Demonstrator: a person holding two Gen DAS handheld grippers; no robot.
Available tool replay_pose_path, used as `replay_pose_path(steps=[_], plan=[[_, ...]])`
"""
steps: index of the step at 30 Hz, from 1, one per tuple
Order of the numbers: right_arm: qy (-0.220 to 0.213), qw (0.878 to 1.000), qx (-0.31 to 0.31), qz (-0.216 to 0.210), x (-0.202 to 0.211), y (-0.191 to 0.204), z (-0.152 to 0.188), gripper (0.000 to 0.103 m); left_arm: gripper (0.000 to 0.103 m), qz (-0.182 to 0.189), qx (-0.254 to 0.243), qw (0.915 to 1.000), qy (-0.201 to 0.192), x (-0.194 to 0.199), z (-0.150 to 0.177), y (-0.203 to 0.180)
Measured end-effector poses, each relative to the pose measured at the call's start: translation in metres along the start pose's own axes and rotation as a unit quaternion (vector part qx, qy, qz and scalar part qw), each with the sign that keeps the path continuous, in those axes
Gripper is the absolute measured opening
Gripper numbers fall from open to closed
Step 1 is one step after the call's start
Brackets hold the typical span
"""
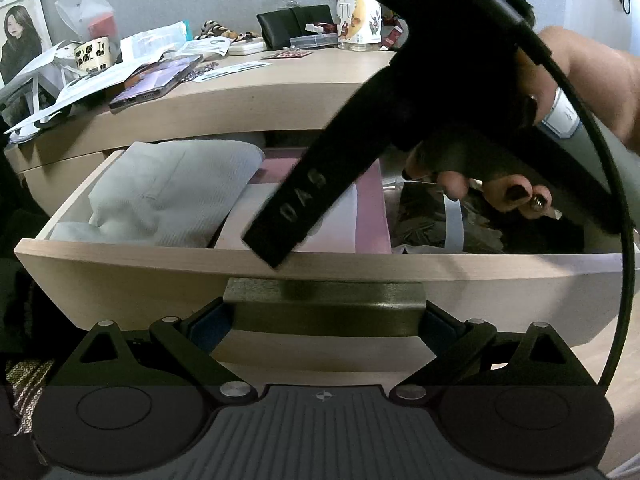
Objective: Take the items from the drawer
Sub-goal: 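Lower the right gripper over the white panda card on the pink box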
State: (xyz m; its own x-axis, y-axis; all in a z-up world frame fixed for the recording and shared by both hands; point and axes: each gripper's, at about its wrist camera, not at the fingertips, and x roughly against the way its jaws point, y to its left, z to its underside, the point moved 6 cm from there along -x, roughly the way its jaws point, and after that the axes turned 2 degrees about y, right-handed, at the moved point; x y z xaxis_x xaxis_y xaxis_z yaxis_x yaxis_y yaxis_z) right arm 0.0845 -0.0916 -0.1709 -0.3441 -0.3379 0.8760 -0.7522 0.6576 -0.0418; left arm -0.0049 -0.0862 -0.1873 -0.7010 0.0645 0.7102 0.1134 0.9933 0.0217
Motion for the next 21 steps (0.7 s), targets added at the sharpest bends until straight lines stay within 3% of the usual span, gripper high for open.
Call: replay_pose_path(steps=[5, 9, 21], plan=[[0.007, 0.996, 0.09, -0.012, 0.0023, 0.0079, -0.0018, 0.102, 0.098, 0.003, 0.0, 1.0, 0.001, -0.0004, -0.0005, 0.0006], [0.025, 0.995, 0.096, -0.026, 0.0001, 0.007, -0.003, 0.103, 0.098, 0.004, 0.001, 1.0, 0.002, -0.0015, -0.002, 0.0015], [0.037, 0.991, 0.124, -0.013, -0.0057, 0.0117, -0.0078, 0.102, 0.098, 0.006, 0.001, 1.0, 0.005, -0.004, -0.0054, 0.0034]])
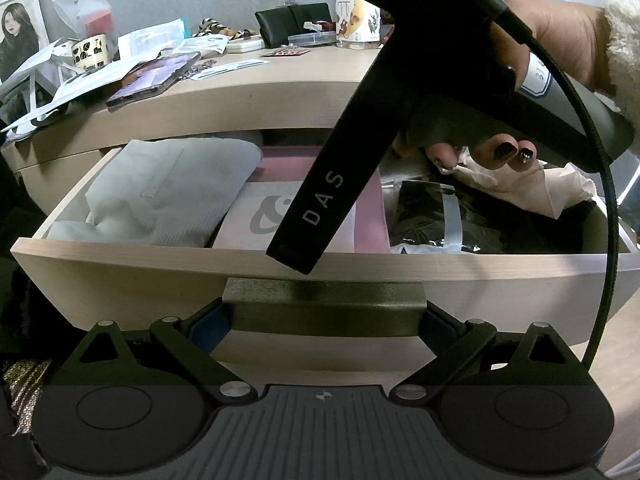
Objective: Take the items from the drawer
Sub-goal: 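Lower the right gripper over the white panda card on the pink box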
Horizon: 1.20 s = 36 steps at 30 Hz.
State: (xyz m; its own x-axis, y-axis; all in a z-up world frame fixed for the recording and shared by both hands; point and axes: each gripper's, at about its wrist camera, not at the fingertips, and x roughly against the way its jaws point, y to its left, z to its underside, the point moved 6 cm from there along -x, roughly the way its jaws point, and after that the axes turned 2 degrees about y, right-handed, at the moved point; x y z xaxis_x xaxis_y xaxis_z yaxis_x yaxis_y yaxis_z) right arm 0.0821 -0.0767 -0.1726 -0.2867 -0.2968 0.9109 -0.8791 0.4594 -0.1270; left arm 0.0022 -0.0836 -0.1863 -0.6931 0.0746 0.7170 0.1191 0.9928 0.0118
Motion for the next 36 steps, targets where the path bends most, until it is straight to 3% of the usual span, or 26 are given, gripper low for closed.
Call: replay_pose_path(steps=[13, 22, 27, 36], plan=[[0.013, 1.0, 0.026, -0.008, -0.007, 0.0, 0.0, 0.1, 0.098, -0.001, 0.001, 1.0, 0.002, -0.001, -0.002, 0.0], [0.02, 0.997, 0.042, -0.063, -0.005, 0.0, -0.002, 0.101, 0.098, 0.002, 0.001, 1.0, 0.004, -0.003, -0.002, 0.001], [0.05, 0.995, 0.077, -0.049, -0.014, 0.0, -0.011, 0.101, 0.098, 0.003, 0.001, 1.0, 0.005, -0.004, -0.003, 0.002], [0.086, 0.988, 0.094, -0.083, -0.022, 0.0, -0.017, 0.096, 0.098, 0.005, 0.001, 1.0, 0.007, -0.004, -0.004, 0.001]])
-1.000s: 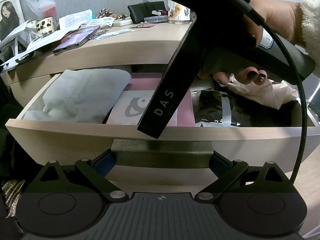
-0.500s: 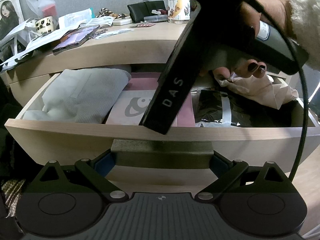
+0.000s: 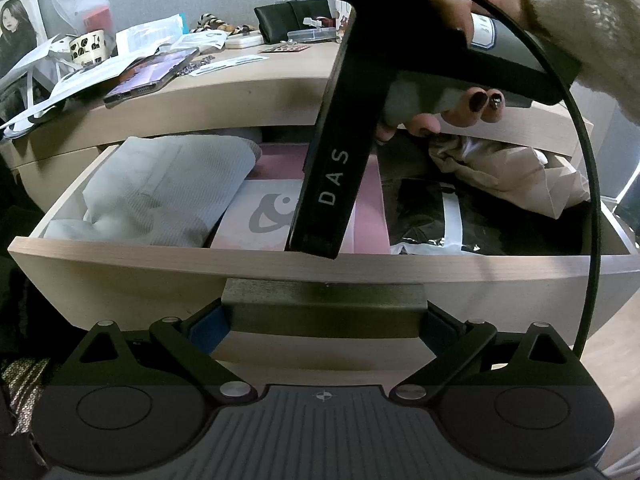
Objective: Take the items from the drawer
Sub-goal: 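Lower the right gripper over the white panda card on the pink box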
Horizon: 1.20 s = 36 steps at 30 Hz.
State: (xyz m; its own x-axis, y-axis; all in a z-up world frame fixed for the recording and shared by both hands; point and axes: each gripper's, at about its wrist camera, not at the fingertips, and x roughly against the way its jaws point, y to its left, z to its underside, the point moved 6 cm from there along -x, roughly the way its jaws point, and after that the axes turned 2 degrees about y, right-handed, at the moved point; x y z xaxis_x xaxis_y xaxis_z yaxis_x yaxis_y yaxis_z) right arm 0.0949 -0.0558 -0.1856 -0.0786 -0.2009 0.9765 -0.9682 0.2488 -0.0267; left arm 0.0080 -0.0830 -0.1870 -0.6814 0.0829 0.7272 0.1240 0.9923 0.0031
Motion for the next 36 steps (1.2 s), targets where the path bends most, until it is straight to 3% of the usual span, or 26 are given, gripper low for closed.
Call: replay_pose_path(steps=[13, 16, 36], plan=[[0.006, 1.0, 0.006, 0.009, 0.005, -0.005, -0.001, 0.094, 0.098, 0.002, -0.001, 1.0, 0.0, -0.001, -0.001, 0.0], [0.012, 1.0, 0.004, 0.016, 0.003, -0.005, 0.001, 0.102, 0.098, 0.003, -0.002, 1.0, 0.0, -0.001, -0.001, 0.0], [0.008, 1.0, 0.001, -0.002, 0.001, -0.007, -0.004, 0.102, 0.098, 0.004, -0.001, 1.0, 0.002, -0.002, -0.003, 0.0]])
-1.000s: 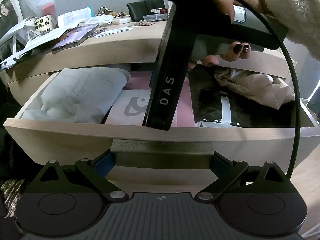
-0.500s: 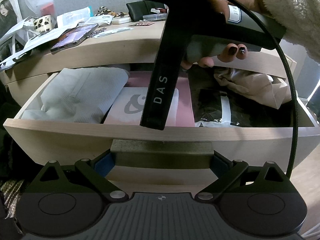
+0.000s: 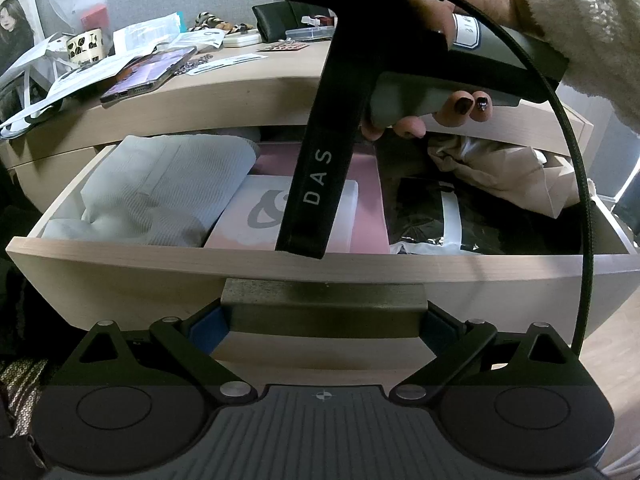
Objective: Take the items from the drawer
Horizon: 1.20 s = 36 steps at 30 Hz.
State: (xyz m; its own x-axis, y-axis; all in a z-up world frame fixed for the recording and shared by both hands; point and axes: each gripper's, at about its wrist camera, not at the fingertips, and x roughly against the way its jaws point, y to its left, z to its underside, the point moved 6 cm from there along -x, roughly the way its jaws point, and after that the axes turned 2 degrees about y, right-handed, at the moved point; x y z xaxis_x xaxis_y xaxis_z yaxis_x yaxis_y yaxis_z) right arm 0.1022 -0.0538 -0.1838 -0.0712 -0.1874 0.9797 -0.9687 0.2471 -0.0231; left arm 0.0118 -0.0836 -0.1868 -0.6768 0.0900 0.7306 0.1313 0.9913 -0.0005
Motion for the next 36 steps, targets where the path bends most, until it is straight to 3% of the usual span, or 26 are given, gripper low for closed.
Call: replay_pose_path(steps=[13, 14, 15, 17, 24, 28, 36], plan=[[-0.013, 1.0, -0.016, -0.003, 0.002, -0.005, 0.002, 0.101, 0.098, 0.001, 0.0, 1.0, 0.0, 0.0, 0.001, 0.001], [-0.015, 1.0, -0.019, -0.003, 0.003, -0.006, 0.002, 0.097, 0.098, 0.001, 0.0, 1.0, 0.0, 0.0, 0.001, 0.001], [-0.026, 0.999, -0.029, -0.002, 0.007, -0.01, 0.001, 0.08, 0.098, 0.001, 0.0, 1.0, -0.001, 0.0, 0.001, 0.001], [-0.033, 0.998, -0.045, -0.003, 0.012, -0.017, 0.002, 0.061, 0.098, 0.0, 0.0, 1.0, -0.001, 0.0, 0.001, 0.0], [-0.023, 0.998, -0.051, -0.022, 0.008, -0.016, 0.001, 0.083, 0.098, 0.0, -0.001, 1.0, 0.0, 0.0, -0.001, 0.0], [-0.027, 0.997, -0.073, -0.03, 0.005, -0.022, 0.006, 0.088, 0.098, 0.0, -0.002, 1.0, 0.0, -0.001, -0.002, 0.001], [-0.083, 0.98, -0.161, -0.081, 0.007, -0.039, 0.04, 0.098, 0.098, 0.001, -0.003, 1.0, -0.003, -0.002, -0.002, 0.001]])
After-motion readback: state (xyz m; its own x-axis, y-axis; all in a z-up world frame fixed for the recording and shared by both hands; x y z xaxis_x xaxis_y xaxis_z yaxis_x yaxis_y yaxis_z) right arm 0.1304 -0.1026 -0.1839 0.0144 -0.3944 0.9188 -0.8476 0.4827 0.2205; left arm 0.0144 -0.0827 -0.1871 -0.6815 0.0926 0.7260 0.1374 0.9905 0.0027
